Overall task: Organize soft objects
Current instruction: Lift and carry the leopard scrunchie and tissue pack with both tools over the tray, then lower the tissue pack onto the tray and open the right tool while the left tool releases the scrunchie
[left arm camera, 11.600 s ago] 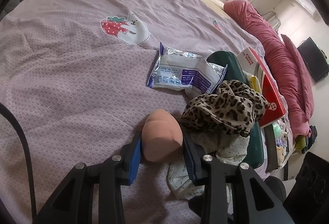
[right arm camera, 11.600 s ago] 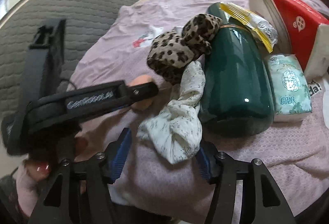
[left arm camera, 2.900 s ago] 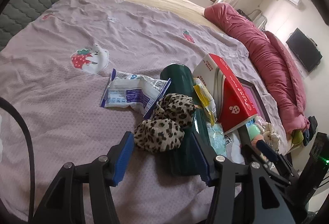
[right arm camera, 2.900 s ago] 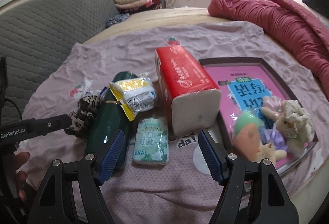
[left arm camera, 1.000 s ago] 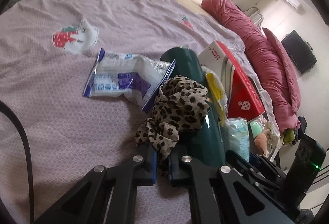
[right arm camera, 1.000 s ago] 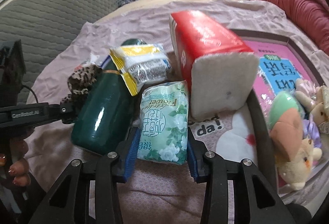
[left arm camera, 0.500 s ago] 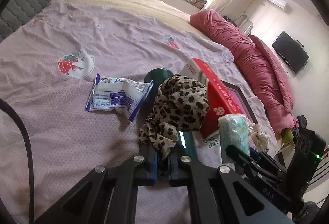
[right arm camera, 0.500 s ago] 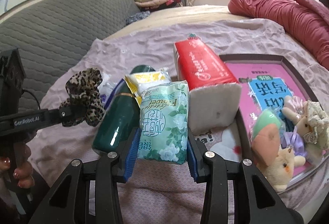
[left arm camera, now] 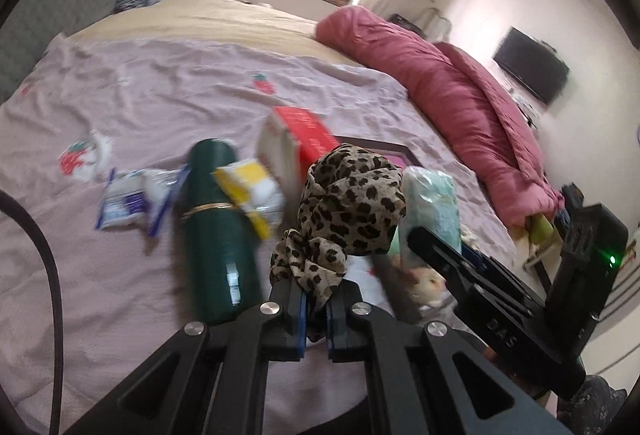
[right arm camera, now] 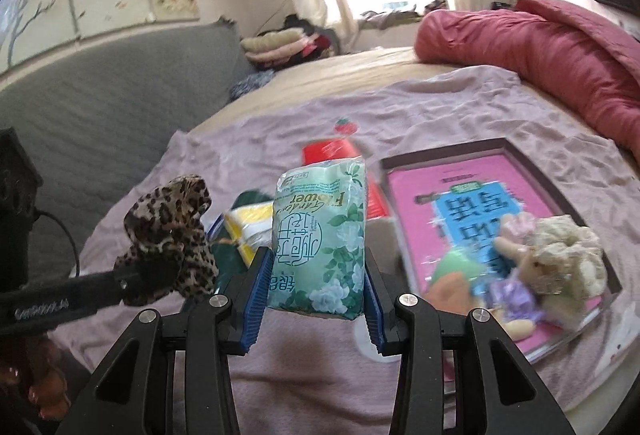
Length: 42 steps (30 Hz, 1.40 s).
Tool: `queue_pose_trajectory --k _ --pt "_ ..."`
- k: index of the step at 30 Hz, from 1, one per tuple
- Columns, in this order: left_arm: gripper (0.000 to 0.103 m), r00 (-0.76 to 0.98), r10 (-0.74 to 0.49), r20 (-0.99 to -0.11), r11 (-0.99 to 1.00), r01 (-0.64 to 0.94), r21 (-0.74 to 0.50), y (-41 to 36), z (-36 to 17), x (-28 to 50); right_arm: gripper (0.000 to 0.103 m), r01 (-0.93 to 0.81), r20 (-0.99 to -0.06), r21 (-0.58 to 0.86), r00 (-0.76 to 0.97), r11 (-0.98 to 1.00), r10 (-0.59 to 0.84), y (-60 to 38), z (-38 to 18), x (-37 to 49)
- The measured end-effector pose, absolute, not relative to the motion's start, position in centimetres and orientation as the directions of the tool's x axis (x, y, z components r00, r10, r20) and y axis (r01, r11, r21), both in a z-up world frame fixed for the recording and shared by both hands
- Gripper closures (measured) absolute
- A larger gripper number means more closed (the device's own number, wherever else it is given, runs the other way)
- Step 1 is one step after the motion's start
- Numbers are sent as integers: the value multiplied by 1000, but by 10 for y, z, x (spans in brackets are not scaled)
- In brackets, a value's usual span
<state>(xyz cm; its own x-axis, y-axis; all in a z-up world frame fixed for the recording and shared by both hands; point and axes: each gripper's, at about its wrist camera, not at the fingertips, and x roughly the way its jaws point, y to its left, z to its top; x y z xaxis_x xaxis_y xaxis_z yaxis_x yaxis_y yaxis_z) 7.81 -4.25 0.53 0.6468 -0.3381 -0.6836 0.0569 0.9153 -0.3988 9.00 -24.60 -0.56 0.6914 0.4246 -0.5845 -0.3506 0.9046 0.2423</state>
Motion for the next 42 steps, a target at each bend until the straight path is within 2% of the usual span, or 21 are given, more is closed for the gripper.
queue_pose_trajectory --k 8,13,18,28,36,42 --pt "97 618 -383 -686 915 154 -372 -104 21 91 60 -213 -548 300 759 930 351 -306 1 96" --pt "97 592 -405 -697 912 209 -352 -142 24 106 60 -114 -541 267 804 957 247 -346 2 98" --pt "97 559 -417 -716 909 245 -338 -175 18 123 60 -50 -544 282 814 958 202 -375 -2 101" --pt "97 487 -417 -768 906 288 -309 -230 -3 163 60 10 -598 323 777 946 196 -396 -19 108" --pt "96 425 -411 -807 905 298 -304 -252 -25 182 60 52 -653 248 747 967 127 -401 -26 114" --pt "96 391 -388 -835 911 302 -282 -261 -36 188 60 44 -675 259 722 965 148 -405 -34 123"
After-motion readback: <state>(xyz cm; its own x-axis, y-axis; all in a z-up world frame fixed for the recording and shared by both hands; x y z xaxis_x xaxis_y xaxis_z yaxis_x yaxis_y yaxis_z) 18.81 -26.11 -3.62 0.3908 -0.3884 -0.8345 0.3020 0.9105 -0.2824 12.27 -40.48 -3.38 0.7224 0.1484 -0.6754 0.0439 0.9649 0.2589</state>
